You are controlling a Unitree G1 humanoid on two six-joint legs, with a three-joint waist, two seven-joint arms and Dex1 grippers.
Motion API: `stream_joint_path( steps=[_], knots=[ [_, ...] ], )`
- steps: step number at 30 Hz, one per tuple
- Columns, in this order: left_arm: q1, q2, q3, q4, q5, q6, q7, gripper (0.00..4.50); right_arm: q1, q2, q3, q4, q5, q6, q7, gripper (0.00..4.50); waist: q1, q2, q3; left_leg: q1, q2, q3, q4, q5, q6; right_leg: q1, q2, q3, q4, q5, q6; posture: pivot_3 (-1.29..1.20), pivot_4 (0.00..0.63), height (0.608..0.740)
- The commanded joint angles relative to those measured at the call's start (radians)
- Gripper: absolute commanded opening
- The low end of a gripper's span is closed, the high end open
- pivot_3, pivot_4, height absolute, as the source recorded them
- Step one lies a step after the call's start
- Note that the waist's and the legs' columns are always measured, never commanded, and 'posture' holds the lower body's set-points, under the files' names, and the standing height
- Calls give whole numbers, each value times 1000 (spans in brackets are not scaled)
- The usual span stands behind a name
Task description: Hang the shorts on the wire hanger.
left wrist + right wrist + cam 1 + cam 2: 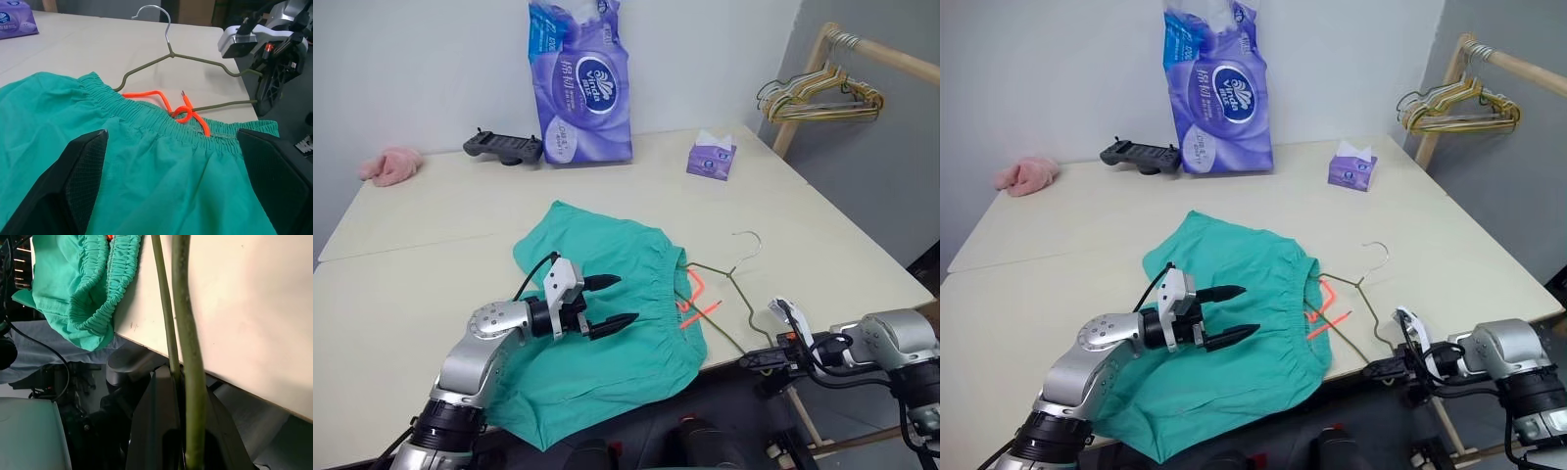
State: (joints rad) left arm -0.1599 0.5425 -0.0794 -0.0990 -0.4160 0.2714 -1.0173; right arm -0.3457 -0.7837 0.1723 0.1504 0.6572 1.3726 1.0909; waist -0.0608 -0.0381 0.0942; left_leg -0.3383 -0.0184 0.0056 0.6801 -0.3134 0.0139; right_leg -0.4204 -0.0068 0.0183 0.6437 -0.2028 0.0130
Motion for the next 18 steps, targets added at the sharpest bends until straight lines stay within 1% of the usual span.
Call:
stream_joint_path(
  steps=[1, 3, 5, 8, 10, 12, 15, 16, 18],
  knots=[
    [-22, -8, 5, 2, 4, -25, -6, 4467, -114, -56, -53, -72, 36, -21, 45, 0, 1, 3, 2, 0, 0, 0, 0, 0, 0, 0, 0, 0, 0, 0, 0, 15, 58, 740],
    [-24, -9, 5, 6, 5, -28, -5, 4467, -120, -73, -36, -82, 45, -24, 74, 0, 5, 7, 0, 0, -2, 0, 0, 0, 0, -1, -1, 0, 1, 0, 0, 14, 61, 740],
    [-19, -8, 6, 5, 4, -31, -6, 4467, -131, -83, -26, -82, 56, -21, 98, 0, 19, 6, 0, 0, -3, -4, -1, -1, 1, -1, 0, -2, -1, -1, 1, 16, 60, 740],
    [-14, -7, 7, 4, 4, -33, -6, 4467, -143, -91, 3, -69, 43, -25, 108, 0, 36, 6, 0, -3, -2, -6, -2, -3, 1, -4, -2, -4, -1, -2, 1, 18, 62, 740],
    [-17, -8, 8, 6, 4, -33, -5, 4467, -152, -84, 32, -37, 15, -41, 103, 0, 46, 6, 0, -8, -3, -7, -1, -4, 0, -8, -4, -4, -1, 0, -3, 18, 62, 740],
    [-18, -9, 8, 8, 5, -35, -3, 4467, -159, -78, 50, -10, -2, -58, 97, 0, 56, 6, 0, -9, -5, -6, -1, -4, 0, -9, -7, -4, -1, 1, -5, 23, 59, 740],
    [-22, -10, 10, 5, 4, -31, 2, 4467, -180, -55, 70, 49, -38, -96, 85, 0, 60, 6, 0, -9, -7, -4, 1, -4, 0, -8, -9, -3, -2, 1, -4, 23, 59, 740],
    [-22, -10, 10, 4, 4, -31, 2, 4467, -192, -43, 74, 72, -54, -111, 76, 0, 60, 6, 0, -9, -7, -3, 1, -4, 0, -8, -9, -3, -3, -2, 1, 23, 59, 740],
    [-22, -9, 10, 5, 6, -33, 2, 4467, -219, -20, 81, 117, -88, -152, 65, 0, 58, 6, 0, -8, -7, -3, 1, -4, 0, -7, -9, -3, -2, -2, 1, 32, 58, 740]
  ],
)
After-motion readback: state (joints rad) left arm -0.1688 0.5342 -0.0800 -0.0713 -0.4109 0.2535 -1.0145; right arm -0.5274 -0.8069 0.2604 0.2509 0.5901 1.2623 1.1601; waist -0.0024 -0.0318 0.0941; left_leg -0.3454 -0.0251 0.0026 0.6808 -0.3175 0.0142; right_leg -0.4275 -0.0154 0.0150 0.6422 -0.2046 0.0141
